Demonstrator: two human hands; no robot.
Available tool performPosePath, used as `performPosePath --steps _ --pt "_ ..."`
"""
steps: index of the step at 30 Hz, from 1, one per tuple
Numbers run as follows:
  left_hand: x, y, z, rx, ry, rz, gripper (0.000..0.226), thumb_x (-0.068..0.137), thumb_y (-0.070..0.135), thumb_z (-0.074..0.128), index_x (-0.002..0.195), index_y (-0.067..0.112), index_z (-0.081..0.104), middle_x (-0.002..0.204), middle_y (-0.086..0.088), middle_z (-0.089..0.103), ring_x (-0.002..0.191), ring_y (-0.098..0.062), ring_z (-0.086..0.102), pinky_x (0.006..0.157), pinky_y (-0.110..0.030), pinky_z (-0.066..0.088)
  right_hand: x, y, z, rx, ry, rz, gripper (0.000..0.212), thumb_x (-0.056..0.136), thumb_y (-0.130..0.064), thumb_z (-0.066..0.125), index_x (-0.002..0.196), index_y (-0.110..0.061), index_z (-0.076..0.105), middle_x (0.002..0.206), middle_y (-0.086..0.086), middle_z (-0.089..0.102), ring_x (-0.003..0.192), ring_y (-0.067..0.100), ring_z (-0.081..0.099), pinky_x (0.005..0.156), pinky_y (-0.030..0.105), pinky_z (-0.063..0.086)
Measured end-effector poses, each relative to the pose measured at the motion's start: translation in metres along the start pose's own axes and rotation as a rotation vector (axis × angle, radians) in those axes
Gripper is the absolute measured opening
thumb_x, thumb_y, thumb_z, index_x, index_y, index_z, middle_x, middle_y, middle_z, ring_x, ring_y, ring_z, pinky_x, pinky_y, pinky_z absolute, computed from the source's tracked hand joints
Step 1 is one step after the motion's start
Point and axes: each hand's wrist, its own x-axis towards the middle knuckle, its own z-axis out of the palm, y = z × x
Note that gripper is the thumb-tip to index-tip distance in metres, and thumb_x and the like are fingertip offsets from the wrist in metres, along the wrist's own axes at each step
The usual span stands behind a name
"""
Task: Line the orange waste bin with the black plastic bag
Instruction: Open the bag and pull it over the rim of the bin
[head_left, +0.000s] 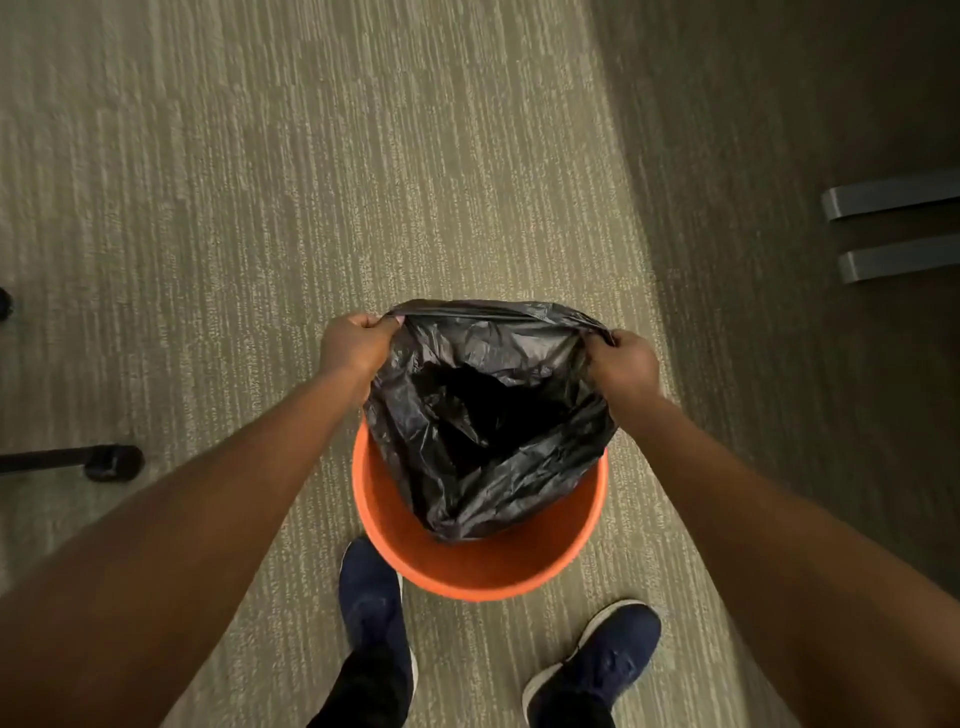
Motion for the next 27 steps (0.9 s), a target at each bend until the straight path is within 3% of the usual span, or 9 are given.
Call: performPosePath --steps 2,5,8,10,12,14,18,23,27 --pt "0.01 -0.008 0.003 0.097 -0.017 -0.043 0.034 0.082 0.038 0.08 0.074 0.009 0.064 0.075 -0.015 0.07 0.068 -0.024 0.064 0.062 -0.03 0.049 0.007 0.004 0.005 -0.153 -0.039 0.029 0.039 0.091 -0.046 0.059 0.086 -0.009 0.07 0.078 0.01 0.07 0.082 0.034 0.068 0.056 0.031 0.041" --pt "0.017 -0.023 0.001 0.263 -0.132 -0.196 0.033 0.083 0.03 0.081 0.077 0.003 0.063 0.08 -0.016 0.069 0.068 -0.028 0.066 0.066 -0.036 0.056 0.013 0.017 0.009 -0.285 -0.143 0.15 0.043 0.09 -0.045 0.065 0.095 -0.003 0.07 0.102 0.018 0.071 0.097 0.037 0.067 0.076 0.035 0.05" --pt "0.016 -0.044 -0.009 0.297 -0.268 -0.365 0.019 0.087 0.005 0.073 0.074 -0.004 0.062 0.082 -0.024 0.067 0.061 -0.032 0.063 0.059 -0.043 0.056 0.011 0.037 0.006 -0.181 -0.258 0.298 0.047 0.089 -0.033 0.074 0.112 0.008 0.067 0.111 0.022 0.066 0.109 0.039 0.067 0.081 0.039 0.053" --pt "0.012 -0.055 -0.019 0.272 -0.352 -0.457 0.017 0.085 0.0 0.073 0.072 -0.004 0.064 0.073 -0.021 0.069 0.048 -0.03 0.066 0.049 -0.044 0.059 0.007 0.051 0.001 -0.068 -0.313 0.358 0.037 0.09 -0.022 0.076 0.101 0.012 0.067 0.108 0.025 0.067 0.098 0.039 0.069 0.078 0.041 0.052" --pt "0.008 -0.065 -0.029 0.229 -0.385 -0.504 0.013 0.091 0.006 0.069 0.082 -0.003 0.066 0.076 -0.019 0.071 0.045 -0.024 0.068 0.048 -0.043 0.06 0.002 0.062 -0.005 0.037 -0.364 0.41 0.031 0.09 -0.022 0.076 0.08 0.005 0.065 0.097 0.025 0.069 0.08 0.035 0.068 0.076 0.045 0.054" --pt "0.003 -0.075 -0.038 0.157 -0.369 -0.529 0.014 0.095 0.014 0.067 0.093 -0.001 0.068 0.079 -0.017 0.074 0.054 -0.023 0.073 0.053 -0.042 0.062 -0.004 0.073 -0.012 0.117 -0.408 0.472 0.035 0.09 -0.032 0.076 0.078 -0.001 0.066 0.085 0.018 0.073 0.074 0.031 0.07 0.079 0.045 0.059" --pt "-0.016 -0.093 -0.058 -0.083 -0.418 -0.586 0.04 0.095 0.028 0.068 0.122 -0.001 0.067 0.118 -0.021 0.072 0.112 -0.035 0.069 0.096 -0.049 0.057 -0.022 0.094 -0.029 0.2 -0.496 0.524 0.026 0.092 -0.037 0.07 0.09 -0.011 0.069 0.078 0.005 0.074 0.075 0.022 0.064 0.072 0.035 0.052" --pt "-0.039 -0.114 -0.078 -0.208 -0.537 -0.567 0.05 0.074 0.046 0.076 0.109 0.01 0.072 0.11 -0.014 0.078 0.089 -0.027 0.077 0.085 -0.041 0.059 -0.051 0.113 -0.047 0.454 -0.548 0.564 0.014 0.1 -0.02 0.055 0.103 -0.009 0.064 0.085 0.007 0.067 0.076 0.02 0.062 0.069 0.034 0.053" --pt "-0.055 -0.129 -0.088 -0.154 -0.625 -0.503 0.051 0.07 0.041 0.08 0.111 0.012 0.07 0.109 -0.014 0.077 0.09 -0.025 0.075 0.079 -0.039 0.055 -0.071 0.122 -0.055 0.414 -0.61 0.559 0.013 0.103 -0.013 0.046 0.105 -0.011 0.059 0.09 0.008 0.063 0.079 0.021 0.059 0.073 0.036 0.052"
